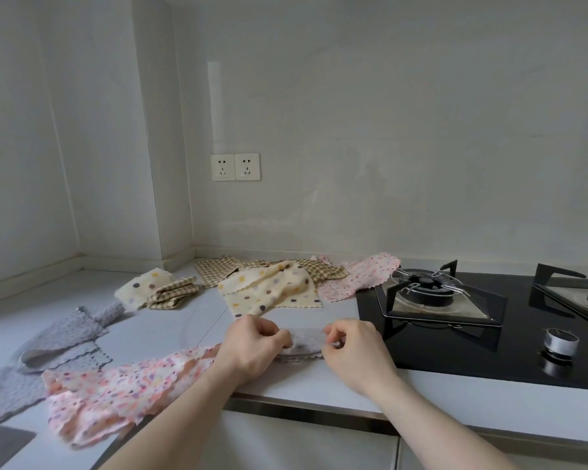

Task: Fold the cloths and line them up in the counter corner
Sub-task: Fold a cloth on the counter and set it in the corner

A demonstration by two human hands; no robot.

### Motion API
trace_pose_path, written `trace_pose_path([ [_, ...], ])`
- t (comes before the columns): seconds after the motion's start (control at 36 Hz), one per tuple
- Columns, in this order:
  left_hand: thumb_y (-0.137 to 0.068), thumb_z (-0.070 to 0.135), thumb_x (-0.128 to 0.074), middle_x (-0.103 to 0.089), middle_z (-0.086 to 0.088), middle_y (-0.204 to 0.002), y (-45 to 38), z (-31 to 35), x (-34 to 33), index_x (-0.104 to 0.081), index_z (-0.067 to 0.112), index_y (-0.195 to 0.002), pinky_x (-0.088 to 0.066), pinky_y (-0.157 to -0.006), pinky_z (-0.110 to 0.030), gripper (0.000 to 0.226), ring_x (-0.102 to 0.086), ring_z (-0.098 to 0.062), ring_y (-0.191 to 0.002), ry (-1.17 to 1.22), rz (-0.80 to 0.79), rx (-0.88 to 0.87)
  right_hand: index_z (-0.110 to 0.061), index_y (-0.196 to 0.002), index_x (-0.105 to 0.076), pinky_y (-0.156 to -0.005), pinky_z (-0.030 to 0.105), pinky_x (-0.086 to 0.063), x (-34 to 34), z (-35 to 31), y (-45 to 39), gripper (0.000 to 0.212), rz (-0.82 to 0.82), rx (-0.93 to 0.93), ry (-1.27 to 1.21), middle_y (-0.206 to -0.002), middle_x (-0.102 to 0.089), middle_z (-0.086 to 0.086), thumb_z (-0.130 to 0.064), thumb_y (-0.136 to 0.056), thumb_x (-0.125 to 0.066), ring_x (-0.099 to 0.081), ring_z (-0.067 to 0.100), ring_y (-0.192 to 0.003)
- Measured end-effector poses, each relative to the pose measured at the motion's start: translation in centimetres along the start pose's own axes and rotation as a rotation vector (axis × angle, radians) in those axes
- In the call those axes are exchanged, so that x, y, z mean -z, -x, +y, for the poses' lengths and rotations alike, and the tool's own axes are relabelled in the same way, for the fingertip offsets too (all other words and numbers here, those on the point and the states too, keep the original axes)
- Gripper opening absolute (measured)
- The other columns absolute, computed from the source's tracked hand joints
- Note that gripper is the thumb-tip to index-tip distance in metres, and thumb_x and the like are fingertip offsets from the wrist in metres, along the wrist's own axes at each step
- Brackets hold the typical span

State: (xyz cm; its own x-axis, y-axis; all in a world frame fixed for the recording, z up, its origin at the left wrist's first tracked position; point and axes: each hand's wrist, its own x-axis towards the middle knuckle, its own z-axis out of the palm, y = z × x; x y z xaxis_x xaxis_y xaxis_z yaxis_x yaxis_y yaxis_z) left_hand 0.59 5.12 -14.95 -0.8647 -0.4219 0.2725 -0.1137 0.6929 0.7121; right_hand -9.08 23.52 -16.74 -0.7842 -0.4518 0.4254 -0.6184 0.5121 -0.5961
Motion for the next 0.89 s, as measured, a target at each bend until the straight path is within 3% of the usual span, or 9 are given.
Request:
trace_pose_path([
  [0.14,-0.076,0.040,-0.071,-0.061,0.010,-0.053,-0.06,-0.16,-0.16,-0.069,0.021,-0.057,-0.051,-0.063,-0.030,0.027,-0.055,-0.003,-0.056,-0.058,0.048,-0.025,-0.014,-0.056,-0.054,-0.066,0.032,-0.049,0.02,0.08,-0.27,0.028,0.036,0.014,0.032,-0.080,-0.066,-0.007,-0.026,-0.082,-0.056,-0.058,0.010,-0.072],
  [0.25,-0.071,0.043,-0.077,-0.058,0.015,-0.079,-0.09,-0.21,-0.16,-0.070,0.027,-0.059,-0.040,-0.063,-0.018,0.022,-0.054,-0.005,-0.080,-0.147,0.101,-0.107,-0.017,-0.057,-0.051,-0.069,0.028,-0.043,0.10,0.06,-0.25,0.031,0.038,0.027,0.044,-0.077,-0.056,-0.007,-0.033,-0.082,-0.060,-0.052,0.008,-0.077],
  [0.44,-0.067,0.049,-0.074,-0.054,0.022,-0.099,0.23,-0.29,-0.16,-0.067,0.037,-0.082,-0.038,-0.065,-0.015,0.020,-0.055,-0.007,-0.081,-0.175,0.082,-0.204,-0.032,-0.066,-0.046,-0.075,0.024,-0.043,-0.07,0.29,-0.16,0.032,0.000,0.093,0.121,-0.087,-0.049,-0.014,-0.043,-0.085,-0.070,-0.050,0.006,-0.086],
  [0.56,-0.076,0.044,-0.070,-0.059,0.023,-0.092,-0.07,-0.53,-0.26,-0.074,0.037,-0.088,-0.042,-0.072,-0.013,0.015,-0.056,-0.002,-0.088,-0.257,0.080,-0.278,-0.033,-0.069,-0.050,-0.079,0.029,-0.045,0.03,0.25,-0.28,0.029,0.018,0.110,0.136,-0.089,-0.051,-0.014,-0.048,-0.086,-0.069,-0.052,0.007,-0.087],
  [0.69,-0.082,0.035,-0.073,-0.063,0.020,-0.077,-0.02,-0.37,-0.34,-0.070,0.032,-0.084,-0.036,-0.063,-0.013,0.005,-0.056,-0.002,-0.077,-0.261,0.091,-0.268,-0.032,-0.080,-0.054,-0.083,0.033,-0.042,0.06,0.28,-0.26,0.028,0.029,0.114,0.153,-0.092,-0.054,-0.014,-0.056,-0.086,-0.067,-0.051,0.007,-0.088],
  [0.81,-0.087,0.032,-0.073,-0.063,0.018,-0.079,-0.22,-0.63,-0.49,-0.068,0.031,-0.089,-0.038,-0.063,-0.014,0.006,-0.056,-0.003,-0.078,-0.257,0.083,-0.250,-0.033,-0.090,-0.057,-0.085,0.033,-0.040,-0.02,0.24,-0.30,0.028,0.038,0.106,0.154,-0.095,-0.058,-0.016,-0.059,-0.085,-0.067,-0.053,0.007,-0.091],
  [0.89,-0.090,0.031,-0.069,-0.060,0.018,-0.081,-0.23,-0.77,-0.68,-0.065,0.030,-0.091,-0.037,-0.063,-0.015,0.005,-0.053,-0.003,-0.079,-0.284,0.090,-0.260,-0.032,-0.082,-0.056,-0.081,0.031,-0.036,0.04,0.21,-0.27,0.030,0.034,0.100,0.157,-0.090,-0.055,-0.015,-0.059,-0.085,-0.067,-0.050,0.006,-0.086],
])
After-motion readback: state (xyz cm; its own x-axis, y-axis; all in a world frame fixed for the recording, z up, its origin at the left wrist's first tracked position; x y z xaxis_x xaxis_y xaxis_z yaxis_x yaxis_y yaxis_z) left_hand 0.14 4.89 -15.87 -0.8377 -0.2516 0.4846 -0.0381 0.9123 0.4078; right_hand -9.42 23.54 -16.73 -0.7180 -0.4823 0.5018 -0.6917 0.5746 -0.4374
